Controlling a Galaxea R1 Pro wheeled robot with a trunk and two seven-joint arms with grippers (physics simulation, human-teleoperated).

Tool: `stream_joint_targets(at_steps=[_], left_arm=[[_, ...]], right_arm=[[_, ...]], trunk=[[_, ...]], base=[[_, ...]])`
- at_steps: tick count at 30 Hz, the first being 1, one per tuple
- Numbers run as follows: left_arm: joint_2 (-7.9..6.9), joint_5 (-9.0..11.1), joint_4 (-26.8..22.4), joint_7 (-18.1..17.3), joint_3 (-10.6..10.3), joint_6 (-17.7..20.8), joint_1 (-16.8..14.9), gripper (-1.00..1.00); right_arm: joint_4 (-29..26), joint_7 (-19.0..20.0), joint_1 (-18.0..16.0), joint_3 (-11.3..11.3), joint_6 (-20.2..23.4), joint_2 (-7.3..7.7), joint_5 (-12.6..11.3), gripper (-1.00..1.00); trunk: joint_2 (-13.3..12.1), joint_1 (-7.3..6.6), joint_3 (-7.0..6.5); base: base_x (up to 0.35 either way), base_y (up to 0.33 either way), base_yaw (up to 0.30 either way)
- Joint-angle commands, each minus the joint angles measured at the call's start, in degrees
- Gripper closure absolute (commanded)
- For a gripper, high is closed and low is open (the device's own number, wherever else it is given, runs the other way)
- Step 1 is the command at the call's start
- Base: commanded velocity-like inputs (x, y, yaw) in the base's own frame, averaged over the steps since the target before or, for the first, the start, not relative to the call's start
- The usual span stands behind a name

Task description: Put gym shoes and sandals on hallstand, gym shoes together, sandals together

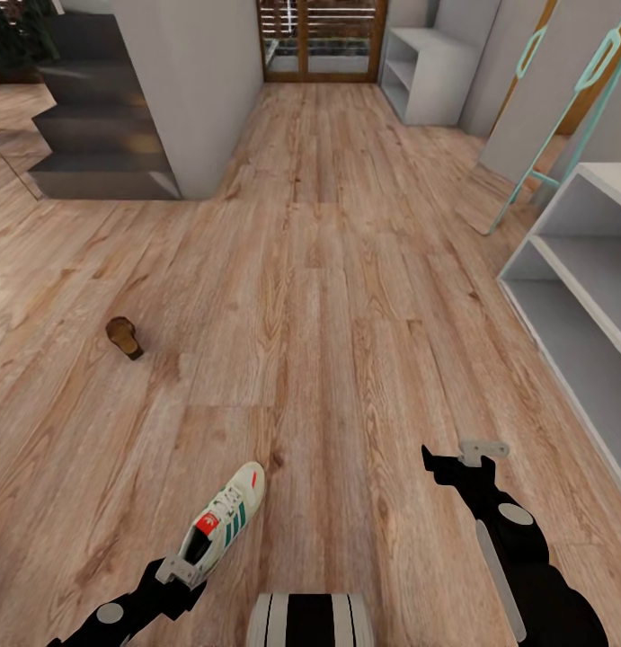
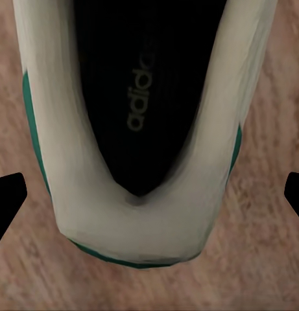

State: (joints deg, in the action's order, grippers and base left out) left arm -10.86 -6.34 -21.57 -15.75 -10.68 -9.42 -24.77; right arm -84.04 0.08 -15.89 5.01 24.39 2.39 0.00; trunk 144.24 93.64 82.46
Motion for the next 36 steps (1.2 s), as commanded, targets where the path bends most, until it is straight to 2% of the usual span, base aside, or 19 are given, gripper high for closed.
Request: stream_joint_targets(at_steps=[1,14,20,36], left_arm=[[-0.02,-0.6,0.0,0.0,0.0,-0.3,0.0,-1.0],[-0.04,-0.5,0.0,0.0,0.2,-0.4,0.0,-1.0],[-0.04,-0.5,0.0,0.0,0.2,-0.4,0.0,-1.0],[-0.05,-0.5,0.0,0.0,0.1,-0.4,0.0,-1.0]], right_arm=[[-0.1,0.0,0.0,0.0,0.3,0.0,0.0,-1.0],[-0.1,0.0,0.0,0.0,0.3,-0.02,0.0,-1.0],[-0.1,0.0,0.0,0.0,0.3,-0.02,0.0,-1.0],[-0.1,0.0,0.0,0.0,0.3,-0.02,0.0,-1.0]], trunk=[[0.0,-0.01,0.07],[0.0,-0.01,0.78],[0.1,0.14,2.16],[0.1,0.14,2.17]], base=[[0.0,0.0,0.0],[0.0,0.0,0.0],[0.0,0.0,0.0],[0.0,0.0,0.0]])
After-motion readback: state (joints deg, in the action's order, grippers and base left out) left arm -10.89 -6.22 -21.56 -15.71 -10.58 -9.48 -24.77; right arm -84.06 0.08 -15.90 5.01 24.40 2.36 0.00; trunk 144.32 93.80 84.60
